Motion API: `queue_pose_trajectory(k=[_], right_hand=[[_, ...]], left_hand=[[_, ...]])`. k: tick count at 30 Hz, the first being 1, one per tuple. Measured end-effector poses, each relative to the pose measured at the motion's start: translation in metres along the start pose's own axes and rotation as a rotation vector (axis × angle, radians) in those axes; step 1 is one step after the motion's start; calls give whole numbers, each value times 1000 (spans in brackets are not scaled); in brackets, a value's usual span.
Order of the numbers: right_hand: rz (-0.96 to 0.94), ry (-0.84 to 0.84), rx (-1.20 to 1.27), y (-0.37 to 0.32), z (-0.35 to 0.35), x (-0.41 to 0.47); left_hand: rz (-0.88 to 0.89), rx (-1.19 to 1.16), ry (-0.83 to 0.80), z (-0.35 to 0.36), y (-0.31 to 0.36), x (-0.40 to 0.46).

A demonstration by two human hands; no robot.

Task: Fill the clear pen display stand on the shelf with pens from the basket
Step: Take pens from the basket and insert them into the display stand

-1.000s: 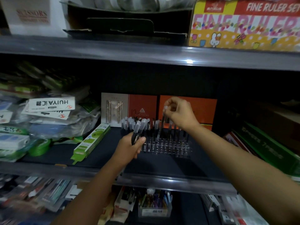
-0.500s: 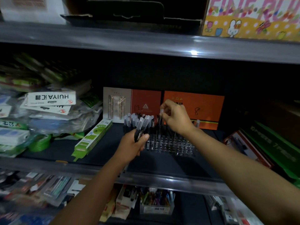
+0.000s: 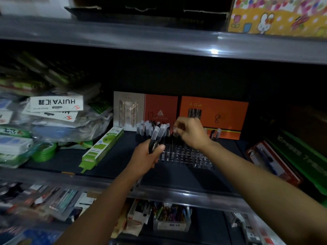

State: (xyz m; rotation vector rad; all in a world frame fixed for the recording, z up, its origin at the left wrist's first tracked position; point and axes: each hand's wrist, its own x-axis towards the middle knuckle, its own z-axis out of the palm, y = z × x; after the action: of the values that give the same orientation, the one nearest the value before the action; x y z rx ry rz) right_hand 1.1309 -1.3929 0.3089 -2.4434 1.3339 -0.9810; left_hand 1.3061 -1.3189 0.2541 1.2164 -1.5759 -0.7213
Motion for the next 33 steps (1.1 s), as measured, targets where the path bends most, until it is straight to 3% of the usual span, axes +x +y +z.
queue_pose_trajectory(k=[14,18,28,33], right_hand=[[-65,-40,5,-6,-13,-3],[-66,-137,136,-20,-32,-10],[6,-287,145,-33,-54,-21],[57,-155,193,-36,-68,-22]], left_hand=[[-30,-46,-28,4,2,-1],[-45,-55,-31,8,3,-2],[-35,-31,-63,31,16,-10],[-28,4,-90,28,18,-11]])
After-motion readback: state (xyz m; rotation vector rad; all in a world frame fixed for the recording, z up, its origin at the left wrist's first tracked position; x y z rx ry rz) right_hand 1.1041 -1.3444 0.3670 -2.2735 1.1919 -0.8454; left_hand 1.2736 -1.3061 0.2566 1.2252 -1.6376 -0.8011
